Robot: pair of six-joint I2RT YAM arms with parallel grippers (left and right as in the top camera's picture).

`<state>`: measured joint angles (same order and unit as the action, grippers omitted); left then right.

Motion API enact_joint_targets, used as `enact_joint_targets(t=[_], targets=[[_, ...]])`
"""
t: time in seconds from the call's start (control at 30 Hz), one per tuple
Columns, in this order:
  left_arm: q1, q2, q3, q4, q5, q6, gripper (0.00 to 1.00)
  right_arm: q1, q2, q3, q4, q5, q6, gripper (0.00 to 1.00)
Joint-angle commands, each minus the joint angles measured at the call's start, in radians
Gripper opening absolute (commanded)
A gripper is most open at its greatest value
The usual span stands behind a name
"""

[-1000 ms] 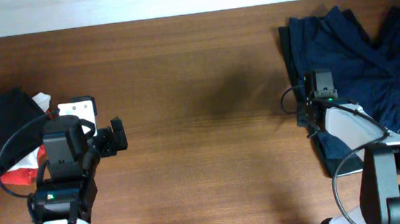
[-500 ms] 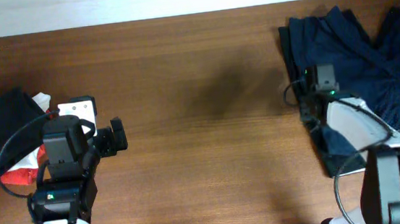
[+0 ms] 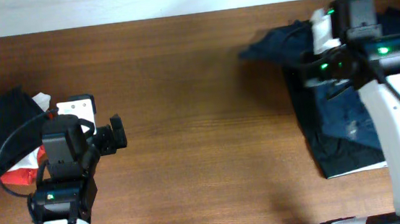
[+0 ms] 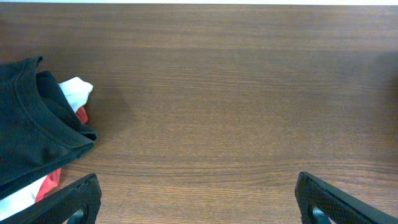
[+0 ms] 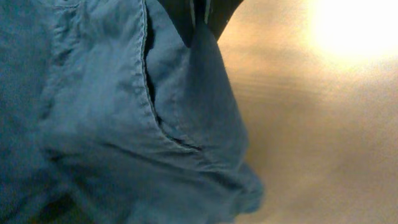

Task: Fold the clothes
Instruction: 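Grasp the top navy shorts with the right gripper and lift them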

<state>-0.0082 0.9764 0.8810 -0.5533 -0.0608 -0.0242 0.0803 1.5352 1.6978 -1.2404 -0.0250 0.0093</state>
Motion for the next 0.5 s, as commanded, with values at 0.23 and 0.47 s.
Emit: enact_joint_targets(t=[0.23, 0.47], targets=[[-0.004, 0.0, 0.02, 0.003, 0.073, -0.003, 0.99, 0.354, 0.126, -0.138, 0.098, -0.256, 0.113, 0.05], [-0.004, 0.0, 0.02, 0.002, 0.159, -0.006, 0.99, 0.489, 0.186, -0.139, 0.22, -0.245, 0.13, 0.54]])
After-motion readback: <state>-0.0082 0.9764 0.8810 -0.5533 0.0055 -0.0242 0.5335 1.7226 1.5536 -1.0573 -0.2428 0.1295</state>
